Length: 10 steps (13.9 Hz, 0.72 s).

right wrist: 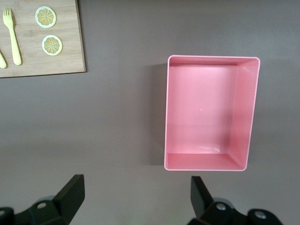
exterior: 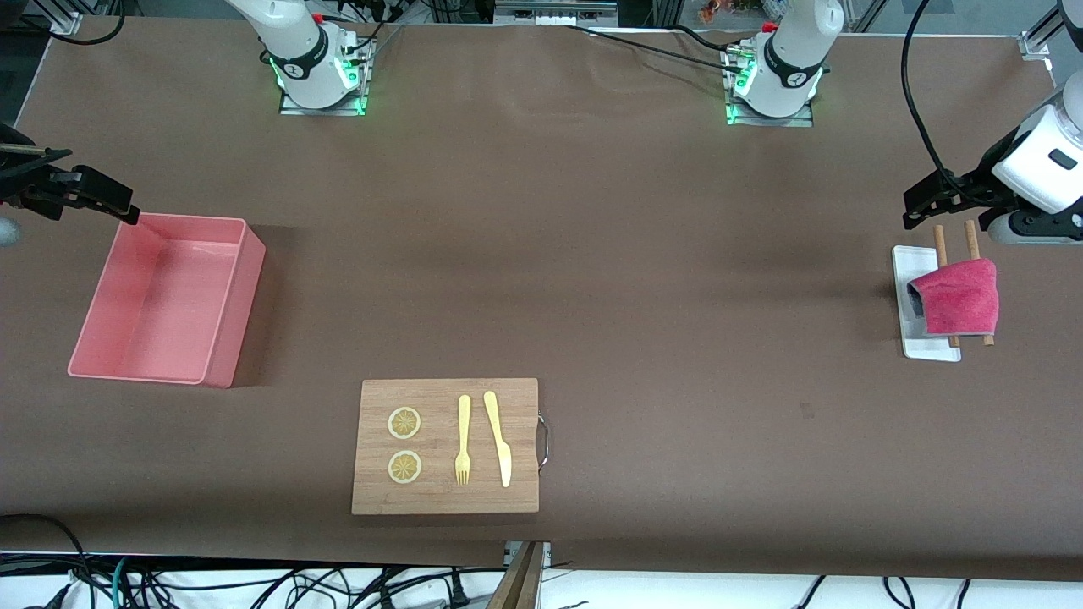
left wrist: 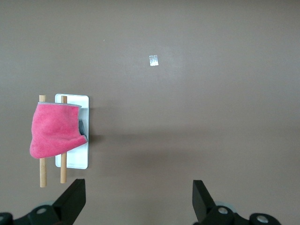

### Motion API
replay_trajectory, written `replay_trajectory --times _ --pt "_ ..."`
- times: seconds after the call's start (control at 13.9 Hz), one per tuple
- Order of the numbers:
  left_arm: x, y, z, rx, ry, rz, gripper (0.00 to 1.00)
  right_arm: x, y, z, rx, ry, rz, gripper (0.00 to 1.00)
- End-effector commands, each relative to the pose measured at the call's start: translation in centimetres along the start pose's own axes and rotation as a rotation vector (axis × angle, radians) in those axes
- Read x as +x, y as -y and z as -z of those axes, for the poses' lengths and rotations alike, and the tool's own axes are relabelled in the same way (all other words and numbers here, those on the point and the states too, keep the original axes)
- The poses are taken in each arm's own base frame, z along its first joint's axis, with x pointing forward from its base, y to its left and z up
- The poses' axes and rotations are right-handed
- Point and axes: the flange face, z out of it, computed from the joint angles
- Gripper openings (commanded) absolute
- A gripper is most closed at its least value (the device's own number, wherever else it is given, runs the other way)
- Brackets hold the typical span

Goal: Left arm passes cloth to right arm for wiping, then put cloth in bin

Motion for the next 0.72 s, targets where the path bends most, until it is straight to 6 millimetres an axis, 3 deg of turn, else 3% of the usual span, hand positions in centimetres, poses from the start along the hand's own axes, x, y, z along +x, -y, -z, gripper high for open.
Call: replay_trajectory --times 0.0,0.65 --pt "0.54 -0.22 0.66 -0.01 -0.009 0.009 1.0 0.07 0.07 0.32 0.008 -0.007 0.004 1.0" --pt "0.71 0.29 0.22 -0.01 0.0 0.016 1.0 0.08 -0.1 0.32 0.008 -0.007 0.001 1.0"
